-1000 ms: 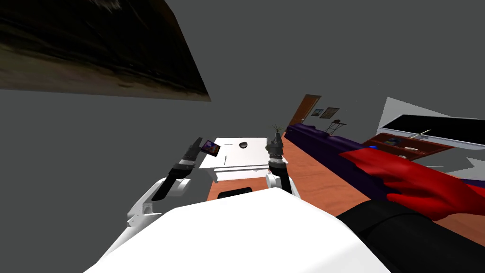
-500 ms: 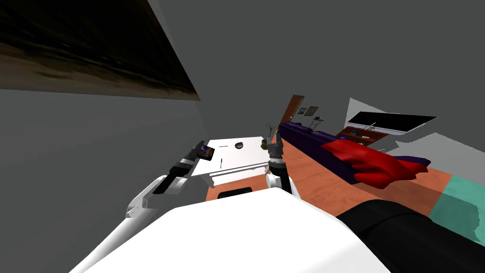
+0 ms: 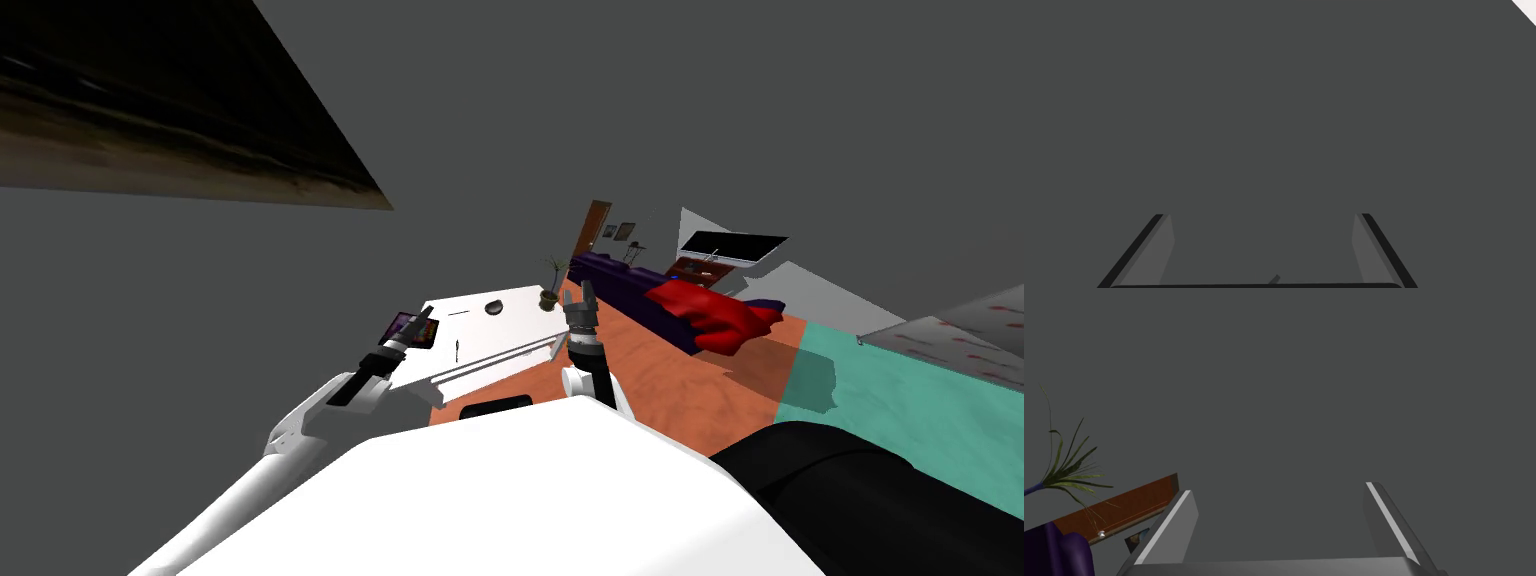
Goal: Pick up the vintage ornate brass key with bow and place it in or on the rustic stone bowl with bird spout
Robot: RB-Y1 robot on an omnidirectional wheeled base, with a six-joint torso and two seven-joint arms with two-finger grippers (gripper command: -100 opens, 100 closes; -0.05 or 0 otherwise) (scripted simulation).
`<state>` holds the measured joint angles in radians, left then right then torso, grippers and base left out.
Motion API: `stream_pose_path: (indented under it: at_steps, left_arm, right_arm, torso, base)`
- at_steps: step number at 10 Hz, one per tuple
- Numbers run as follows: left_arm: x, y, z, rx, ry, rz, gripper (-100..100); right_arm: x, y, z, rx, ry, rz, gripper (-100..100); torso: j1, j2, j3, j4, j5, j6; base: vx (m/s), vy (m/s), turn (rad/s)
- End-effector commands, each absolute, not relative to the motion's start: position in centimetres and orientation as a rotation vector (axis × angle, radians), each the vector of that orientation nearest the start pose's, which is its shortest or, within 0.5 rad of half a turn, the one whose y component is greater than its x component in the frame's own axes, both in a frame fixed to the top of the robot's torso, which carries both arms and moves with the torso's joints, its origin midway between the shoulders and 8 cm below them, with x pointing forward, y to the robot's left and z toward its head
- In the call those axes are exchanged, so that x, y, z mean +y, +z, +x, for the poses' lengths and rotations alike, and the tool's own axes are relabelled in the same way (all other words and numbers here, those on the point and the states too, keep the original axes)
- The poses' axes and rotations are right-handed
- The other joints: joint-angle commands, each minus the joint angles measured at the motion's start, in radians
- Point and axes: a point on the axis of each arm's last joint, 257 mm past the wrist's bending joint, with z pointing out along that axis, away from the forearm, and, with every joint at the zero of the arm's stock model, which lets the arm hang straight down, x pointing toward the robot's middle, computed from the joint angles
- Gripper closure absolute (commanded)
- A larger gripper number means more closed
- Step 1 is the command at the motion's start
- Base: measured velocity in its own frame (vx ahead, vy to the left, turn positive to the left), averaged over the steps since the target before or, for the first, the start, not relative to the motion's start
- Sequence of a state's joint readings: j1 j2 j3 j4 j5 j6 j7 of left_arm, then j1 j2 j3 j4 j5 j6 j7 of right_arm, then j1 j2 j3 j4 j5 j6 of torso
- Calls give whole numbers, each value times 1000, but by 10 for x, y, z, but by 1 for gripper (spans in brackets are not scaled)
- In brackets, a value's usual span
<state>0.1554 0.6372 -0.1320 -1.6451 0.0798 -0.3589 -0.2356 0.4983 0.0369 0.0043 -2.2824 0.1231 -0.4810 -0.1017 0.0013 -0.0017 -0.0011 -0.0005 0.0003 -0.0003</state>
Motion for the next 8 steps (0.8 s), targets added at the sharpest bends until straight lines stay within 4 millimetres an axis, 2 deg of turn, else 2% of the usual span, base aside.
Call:
stream_pose_path:
  at_steps: [1,2,3,5,6,8]
  left_arm:
    - [320,-206,480,1508,-846,-420,-100]
    - [323,-210,480,1514,-840,-427,-100]
    - [332,-231,477,1559,-815,-451,-100]
    - [345,-270,468,1643,-775,-499,-100]
    - [349,-275,467,1650,-766,-507,-100]
    - [366,-319,451,1740,-716,-568,-100]
  right_arm:
    - [-268,22,349,639,1318,661,0]
    - [-268,22,349,639,1318,661,0]
    - [-268,22,349,639,1318,661,0]
    - [-268,22,349,639,1318,661,0]
    - [-268,22,349,639,1318,661,0]
    - [-268,22,349,639,1318,661,0]
  torso:
    - [0,0,0,0,0,0]
    - [0,0,0,0,0,0]
    - [0,1,0,0,0,-1]
    - [-1,1,1,0,0,0]
    - [-1,1,1,0,0,0]
    - [-1,1,1,0,0,-1]
  base:
    - [6,43,-395]
    - [0,34,-106]
    - [-1,19,-164]
    - [-7,31,-421]
    - [-7,31,-161]
    - [-4,22,-309]
